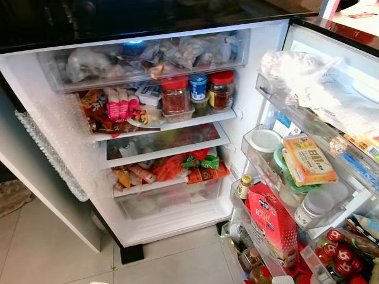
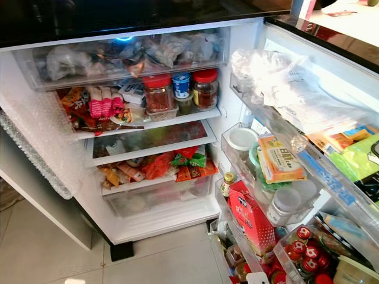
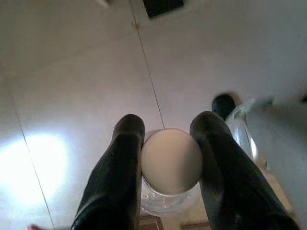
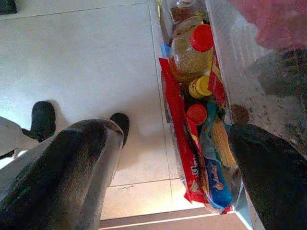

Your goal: Restocking fridge

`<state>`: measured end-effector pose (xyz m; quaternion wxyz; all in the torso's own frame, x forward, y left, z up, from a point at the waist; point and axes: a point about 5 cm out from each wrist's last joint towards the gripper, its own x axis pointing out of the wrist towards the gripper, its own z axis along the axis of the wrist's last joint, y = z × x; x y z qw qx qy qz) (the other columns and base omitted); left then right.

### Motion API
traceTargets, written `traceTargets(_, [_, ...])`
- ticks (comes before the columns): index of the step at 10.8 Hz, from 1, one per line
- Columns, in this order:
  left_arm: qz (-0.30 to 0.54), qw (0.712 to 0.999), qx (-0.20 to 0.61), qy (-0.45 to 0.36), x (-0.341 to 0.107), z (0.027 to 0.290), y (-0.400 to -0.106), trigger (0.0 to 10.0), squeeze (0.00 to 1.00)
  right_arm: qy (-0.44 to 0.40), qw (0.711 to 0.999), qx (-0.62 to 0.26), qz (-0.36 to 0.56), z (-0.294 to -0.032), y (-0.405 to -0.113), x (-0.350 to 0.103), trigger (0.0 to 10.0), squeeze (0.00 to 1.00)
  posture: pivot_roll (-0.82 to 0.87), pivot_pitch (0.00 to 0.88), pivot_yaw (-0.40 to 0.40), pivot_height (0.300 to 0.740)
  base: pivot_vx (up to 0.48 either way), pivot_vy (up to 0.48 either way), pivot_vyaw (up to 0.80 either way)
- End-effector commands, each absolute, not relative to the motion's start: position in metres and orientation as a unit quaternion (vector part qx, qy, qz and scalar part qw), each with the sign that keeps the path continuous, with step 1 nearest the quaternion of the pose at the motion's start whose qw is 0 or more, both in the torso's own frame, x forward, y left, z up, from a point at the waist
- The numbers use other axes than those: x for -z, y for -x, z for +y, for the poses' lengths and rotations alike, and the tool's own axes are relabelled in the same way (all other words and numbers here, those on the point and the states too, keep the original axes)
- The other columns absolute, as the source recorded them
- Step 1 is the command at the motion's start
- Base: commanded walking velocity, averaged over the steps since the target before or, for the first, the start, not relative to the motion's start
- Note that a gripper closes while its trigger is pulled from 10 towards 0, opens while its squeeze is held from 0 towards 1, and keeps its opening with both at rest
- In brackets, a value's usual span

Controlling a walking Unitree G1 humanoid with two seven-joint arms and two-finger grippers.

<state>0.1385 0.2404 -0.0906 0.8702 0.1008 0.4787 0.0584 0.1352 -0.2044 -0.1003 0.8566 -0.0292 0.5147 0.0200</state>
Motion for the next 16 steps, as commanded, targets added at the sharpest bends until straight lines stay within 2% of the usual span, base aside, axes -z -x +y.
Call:
traceTargets(1, [0.411, 0.902, -0.064, -0.113, 0.076, 0.243, -0.167, 10.0, 0.00, 0.032, 0.855, -0.025, 0.517, -0.204, -0.135, 0.101, 10.0, 0.00, -0.05, 0.000, 0.001, 0.740, 0.000, 0.000, 0.00])
traceTargets(2, [0.333, 0.934, -0.065, -0.113, 0.054, 0.243, -0.202, 10.0, 0.00, 0.033, 0.852, -0.028, 0.521, -0.204, -0.135, 0.101, 10.0, 0.00, -0.04, 0.000, 0.001, 0.740, 0.000, 0.000, 0.00])
traceTargets(3, [0.273, 0.953, -0.069, -0.108, 0.039, 0.244, -0.217, 10.0, 0.00, 0.051, 0.840, -0.044, 0.538, -0.205, -0.133, 0.102, 10.0, 0.00, -0.05, 0.000, 0.002, 0.740, 0.000, 0.000, 0.00])
traceTargets(4, [0.222, 0.967, -0.069, -0.105, 0.027, 0.245, -0.226, 10.0, 0.00, 0.043, 0.841, -0.042, 0.538, -0.205, -0.133, 0.102, 10.0, 0.00, -0.05, 0.000, 0.002, 0.740, 0.000, 0.000, 0.00])
traceTargets(7, [0.108, 0.988, -0.032, -0.106, 0.006, 0.224, -0.225, 10.0, 0.00, 0.034, 0.841, -0.037, 0.538, -0.205, -0.131, 0.102, 10.0, 0.00, -0.05, 0.000, 0.001, 0.740, 0.000, 0.000, 0.00])
traceTargets(9, [0.025, 0.994, -0.021, -0.102, -0.025, 0.209, -0.227, 10.0, 0.00, 0.037, 0.840, -0.048, 0.540, -0.205, -0.131, 0.102, 10.0, 0.00, -0.04, 0.000, -0.003, 0.740, 0.000, 0.000, 0.00])
traceTargets(10, [0.011, 0.996, -0.019, -0.089, -0.033, 0.204, -0.235, 10.0, 0.00, 0.073, 0.836, -0.073, 0.539, -0.207, -0.134, 0.101, 10.0, 0.00, -0.02, 0.000, -0.012, 0.740, 0.000, 0.000, 0.00])
traceTargets(13, [0.029, 0.997, -0.036, -0.060, -0.039, 0.204, -0.239, 10.0, 0.00, 0.102, 0.832, -0.095, 0.536, -0.206, -0.135, 0.100, 10.0, 0.00, -0.03, 0.000, -0.006, 0.740, 0.000, 0.000, 0.00])
traceTargets(16, [0.035, 0.997, -0.037, -0.050, -0.039, 0.205, -0.239, 10.0, 0.00, 0.135, 0.832, -0.071, 0.534, -0.211, -0.135, 0.100, 10.0, 0.00, -0.02, 0.000, -0.003, 0.740, 0.000, 0.000, 0.00])
